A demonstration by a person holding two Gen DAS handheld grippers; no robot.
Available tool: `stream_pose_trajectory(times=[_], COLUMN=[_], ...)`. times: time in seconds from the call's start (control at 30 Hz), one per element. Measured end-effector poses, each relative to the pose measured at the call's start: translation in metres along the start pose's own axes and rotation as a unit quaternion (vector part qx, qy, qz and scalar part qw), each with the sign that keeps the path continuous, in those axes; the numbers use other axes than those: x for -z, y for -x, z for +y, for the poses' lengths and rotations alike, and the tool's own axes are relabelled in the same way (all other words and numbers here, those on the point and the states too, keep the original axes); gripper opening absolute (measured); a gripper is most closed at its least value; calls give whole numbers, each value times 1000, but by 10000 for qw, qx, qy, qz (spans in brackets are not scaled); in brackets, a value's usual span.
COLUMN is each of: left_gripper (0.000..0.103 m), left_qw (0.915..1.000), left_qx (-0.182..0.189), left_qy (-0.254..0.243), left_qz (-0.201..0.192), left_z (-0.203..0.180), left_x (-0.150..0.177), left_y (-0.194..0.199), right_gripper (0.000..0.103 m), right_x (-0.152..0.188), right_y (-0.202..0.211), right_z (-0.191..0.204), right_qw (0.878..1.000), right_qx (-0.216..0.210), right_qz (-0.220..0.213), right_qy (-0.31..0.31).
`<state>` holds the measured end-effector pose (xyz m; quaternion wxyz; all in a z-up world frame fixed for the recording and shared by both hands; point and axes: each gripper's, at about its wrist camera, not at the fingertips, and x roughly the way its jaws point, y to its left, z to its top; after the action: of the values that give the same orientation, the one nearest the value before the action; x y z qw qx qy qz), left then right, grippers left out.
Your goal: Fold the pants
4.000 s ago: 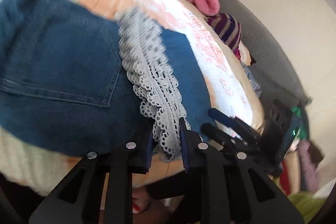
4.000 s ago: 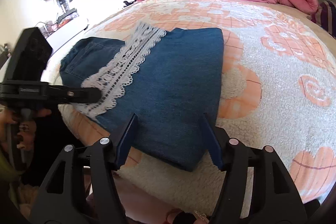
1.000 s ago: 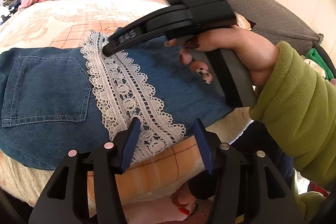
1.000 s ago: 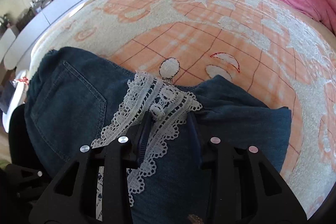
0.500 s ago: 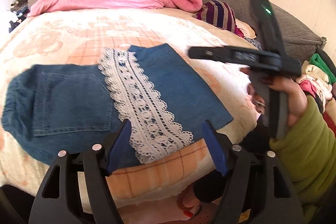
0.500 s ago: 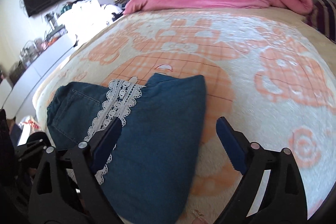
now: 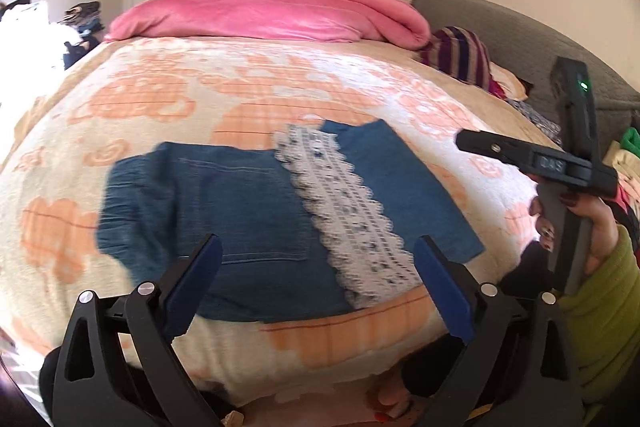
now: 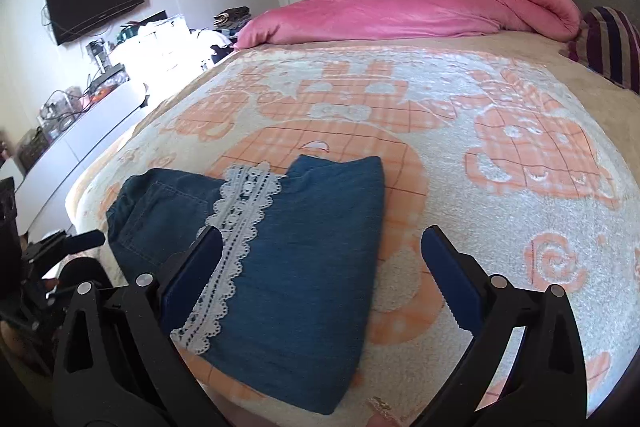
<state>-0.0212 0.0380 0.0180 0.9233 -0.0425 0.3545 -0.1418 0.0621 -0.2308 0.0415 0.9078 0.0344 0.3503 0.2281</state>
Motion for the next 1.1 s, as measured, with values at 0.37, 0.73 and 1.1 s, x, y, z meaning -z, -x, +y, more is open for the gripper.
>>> stream_pose_trajectory(times=[0.37,0.73,1.1], left_gripper=[98,98,97], left_qw=[9976,9943,9845], left_qx=[-468,-500,8], left_qy=[509,921,1745], left_qz=[-5,178,178], left_z=[48,78,106], left_x=[2,15,27], left_y=[14,3,-12], right_gripper=[94,94,94], right_x=[-10,-31,-53], right_y=[-13,-49,-123], right_z=[56,120,187], right_qw=[9972,9860,9571], right_qx=[-342,-717,-1509], right_qz=[140,507,1423], right_qy=[650,1419,2024])
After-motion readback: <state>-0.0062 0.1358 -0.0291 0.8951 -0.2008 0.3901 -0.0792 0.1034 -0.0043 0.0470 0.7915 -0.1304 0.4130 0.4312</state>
